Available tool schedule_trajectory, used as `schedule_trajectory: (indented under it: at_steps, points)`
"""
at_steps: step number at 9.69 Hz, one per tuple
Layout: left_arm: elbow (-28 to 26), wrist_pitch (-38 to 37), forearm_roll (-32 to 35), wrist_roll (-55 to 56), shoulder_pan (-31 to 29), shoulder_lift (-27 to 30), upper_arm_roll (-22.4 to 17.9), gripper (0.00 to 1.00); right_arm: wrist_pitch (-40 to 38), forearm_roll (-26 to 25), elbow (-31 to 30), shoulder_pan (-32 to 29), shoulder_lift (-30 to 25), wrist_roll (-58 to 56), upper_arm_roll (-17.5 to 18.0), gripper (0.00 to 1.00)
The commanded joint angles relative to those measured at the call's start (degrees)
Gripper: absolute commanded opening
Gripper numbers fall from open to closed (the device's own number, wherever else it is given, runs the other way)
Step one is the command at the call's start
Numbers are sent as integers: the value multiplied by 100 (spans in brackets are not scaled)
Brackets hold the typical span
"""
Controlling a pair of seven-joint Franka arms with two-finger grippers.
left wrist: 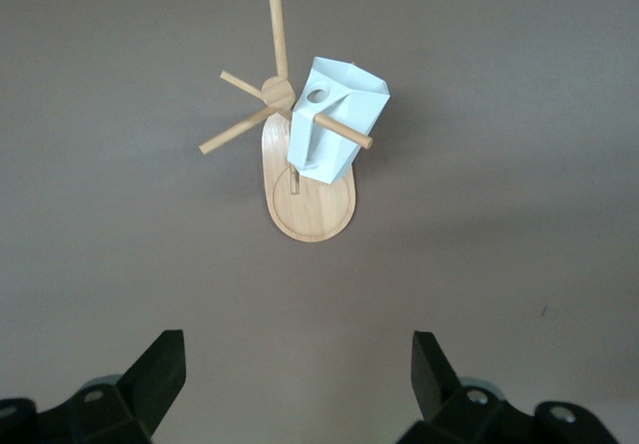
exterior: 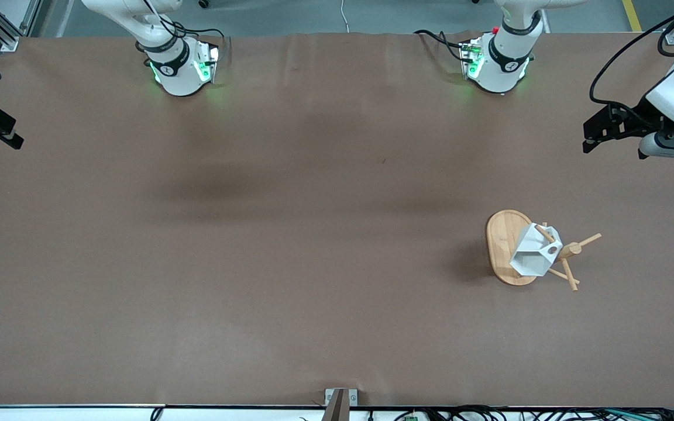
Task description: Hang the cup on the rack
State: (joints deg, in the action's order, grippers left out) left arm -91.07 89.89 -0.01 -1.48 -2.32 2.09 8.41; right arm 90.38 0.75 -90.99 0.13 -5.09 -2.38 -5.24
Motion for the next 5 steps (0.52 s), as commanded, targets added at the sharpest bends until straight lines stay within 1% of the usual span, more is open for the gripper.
schedule_trajectory:
  at_steps: [1,3,5]
  points:
    - [-77,-191,97,339,-67,11,125,100,-55,-102,37,13,8,97,-3,100]
    - [-69,-261,106,700,-41,90,205,100,-55,-102,37,4,8,97,-3,100]
    - [-51,-261,115,606,-49,64,205,100,-55,-102,37,4,8,88,-3,100]
